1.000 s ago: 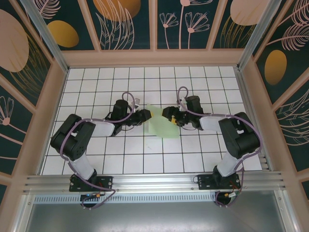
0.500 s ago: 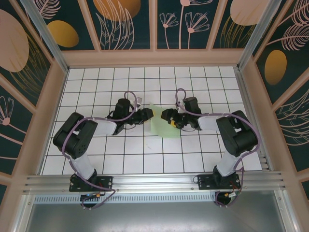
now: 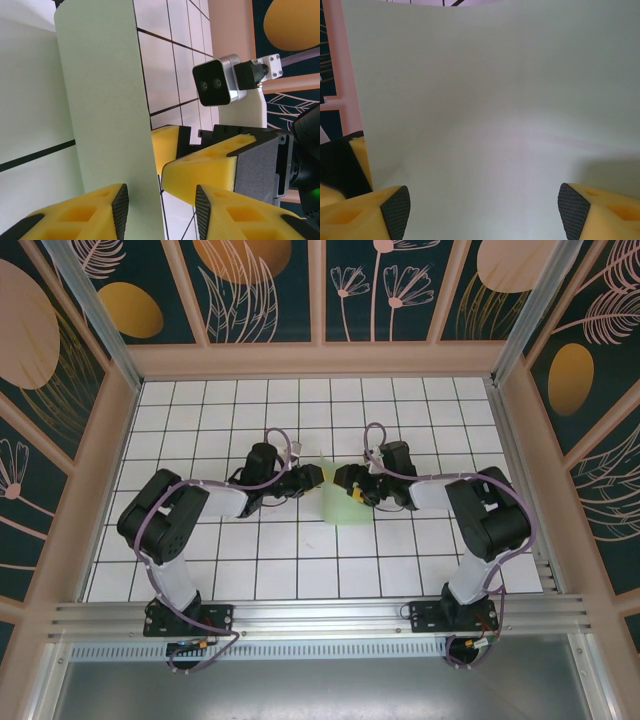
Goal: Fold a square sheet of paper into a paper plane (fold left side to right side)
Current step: First fold in half a square sheet of paper at the center of the table.
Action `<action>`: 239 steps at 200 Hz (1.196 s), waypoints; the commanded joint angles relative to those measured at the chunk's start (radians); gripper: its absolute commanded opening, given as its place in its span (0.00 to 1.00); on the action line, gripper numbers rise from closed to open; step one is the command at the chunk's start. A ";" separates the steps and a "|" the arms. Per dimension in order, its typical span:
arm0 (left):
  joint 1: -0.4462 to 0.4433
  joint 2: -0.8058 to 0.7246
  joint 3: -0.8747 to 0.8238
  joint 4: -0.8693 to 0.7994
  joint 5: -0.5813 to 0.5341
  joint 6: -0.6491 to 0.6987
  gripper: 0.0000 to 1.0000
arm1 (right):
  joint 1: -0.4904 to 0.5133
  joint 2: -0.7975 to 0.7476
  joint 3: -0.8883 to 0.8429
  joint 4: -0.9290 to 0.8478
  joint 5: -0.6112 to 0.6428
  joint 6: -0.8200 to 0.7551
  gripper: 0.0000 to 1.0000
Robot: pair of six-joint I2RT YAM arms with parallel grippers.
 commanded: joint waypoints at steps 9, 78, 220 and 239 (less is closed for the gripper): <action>-0.007 0.028 0.028 0.033 0.012 -0.012 0.43 | -0.011 0.008 -0.024 0.065 -0.029 0.027 0.81; -0.023 0.061 0.046 0.050 0.014 -0.024 0.41 | -0.038 -0.001 -0.031 0.097 -0.059 0.044 0.79; -0.034 0.089 0.068 0.044 0.011 -0.028 0.41 | -0.050 -0.007 0.040 0.143 -0.116 0.072 0.66; -0.037 0.090 0.070 0.044 0.011 -0.027 0.41 | -0.039 0.018 0.074 0.130 -0.115 0.068 0.64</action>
